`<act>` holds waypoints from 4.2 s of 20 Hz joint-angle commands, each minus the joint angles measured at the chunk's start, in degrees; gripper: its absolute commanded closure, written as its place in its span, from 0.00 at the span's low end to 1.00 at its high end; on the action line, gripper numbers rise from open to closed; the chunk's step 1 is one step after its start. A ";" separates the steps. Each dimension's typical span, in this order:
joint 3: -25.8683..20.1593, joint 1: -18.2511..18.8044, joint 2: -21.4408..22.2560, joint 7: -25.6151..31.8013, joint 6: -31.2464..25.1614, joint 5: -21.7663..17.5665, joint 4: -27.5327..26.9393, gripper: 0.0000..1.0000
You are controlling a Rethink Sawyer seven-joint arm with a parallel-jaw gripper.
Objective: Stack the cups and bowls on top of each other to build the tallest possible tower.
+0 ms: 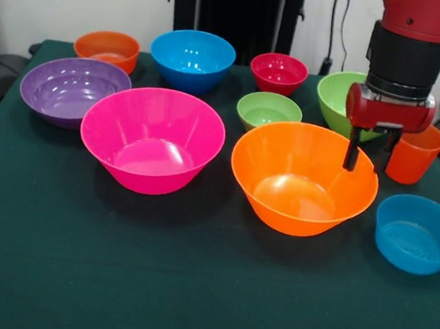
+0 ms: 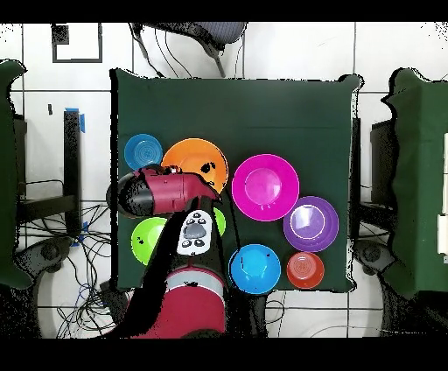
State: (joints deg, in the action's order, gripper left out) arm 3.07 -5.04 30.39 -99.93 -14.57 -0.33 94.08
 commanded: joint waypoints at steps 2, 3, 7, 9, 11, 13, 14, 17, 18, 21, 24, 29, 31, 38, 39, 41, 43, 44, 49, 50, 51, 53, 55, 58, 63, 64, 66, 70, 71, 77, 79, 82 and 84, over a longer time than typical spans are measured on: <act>-3.64 -0.25 -1.06 -4.97 -2.89 -2.05 2.45 1.00; -3.44 -0.45 -1.14 -5.39 -2.86 -1.80 2.44 1.00; -3.40 -0.44 -1.15 -6.16 -3.60 -0.95 2.59 1.00; -3.59 -0.32 -1.17 -6.35 -3.35 -0.80 2.82 1.00; -3.51 -0.42 -1.24 -6.57 -2.72 -0.86 3.00 1.00; -3.49 -0.51 -1.33 -6.72 -2.17 -0.92 3.12 1.00; -3.36 -0.66 -1.34 -6.57 -1.94 -1.18 3.09 1.00; -3.63 -0.64 -1.26 -6.09 -1.67 -1.58 3.34 0.00; -3.64 -0.69 -1.28 -6.13 -1.68 -1.56 3.37 0.00; -3.58 -1.01 -1.41 -6.67 -1.78 -1.18 3.55 0.00; -3.24 -1.49 -2.10 -7.70 -2.33 -0.29 3.21 0.00; -2.76 -2.13 -2.25 -8.43 -1.26 -0.15 3.27 0.00; -2.51 -2.51 -2.51 -8.74 -0.83 -0.05 3.21 0.00; -2.01 -3.66 -3.63 -10.05 1.33 0.48 3.51 0.00; -1.92 -3.84 -3.76 -10.16 1.56 0.52 3.49 0.00; -2.10 -3.75 -4.12 -10.04 1.75 0.56 3.31 0.00; -2.21 -3.55 -4.41 -9.71 1.85 0.45 3.02 0.00; -2.20 -3.51 -4.46 -9.60 1.94 0.37 2.91 0.00; -3.20 -2.41 -5.11 -8.55 3.31 -0.38 2.56 0.00; -3.30 -2.30 -5.52 -8.59 3.57 -0.37 2.39 0.00; -3.58 -2.02 -6.03 -8.64 4.11 -0.35 2.29 0.00; -3.69 -1.93 -6.52 -8.73 4.78 -0.38 2.14 0.00; -3.72 -1.96 -6.85 -8.86 5.28 -0.34 2.10 0.00; -3.42 -2.41 -6.79 -9.25 5.60 -0.02 2.36 0.00; -2.32 -3.51 -6.56 -9.32 5.82 0.05 2.59 0.00; -2.28 -3.59 -6.55 -9.22 5.74 0.02 2.57 0.00; -2.94 -3.07 -6.50 -8.57 4.66 0.02 2.63 1.00; -3.00 -3.06 -6.36 -8.58 4.27 0.20 2.70 1.00; -3.17 -2.98 -6.36 -8.89 4.66 0.40 2.79 1.00; -3.58 -2.49 -5.69 -8.92 3.90 0.79 2.97 1.00; -3.64 -2.49 -5.61 -8.87 3.79 0.79 3.04 1.00; -3.58 -2.60 -5.80 -8.86 4.13 0.64 3.05 1.00; -3.34 -2.72 -5.79 -8.50 4.77 0.06 2.97 1.00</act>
State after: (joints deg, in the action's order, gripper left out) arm 4.11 -7.90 26.37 -99.96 -10.67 -0.28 95.76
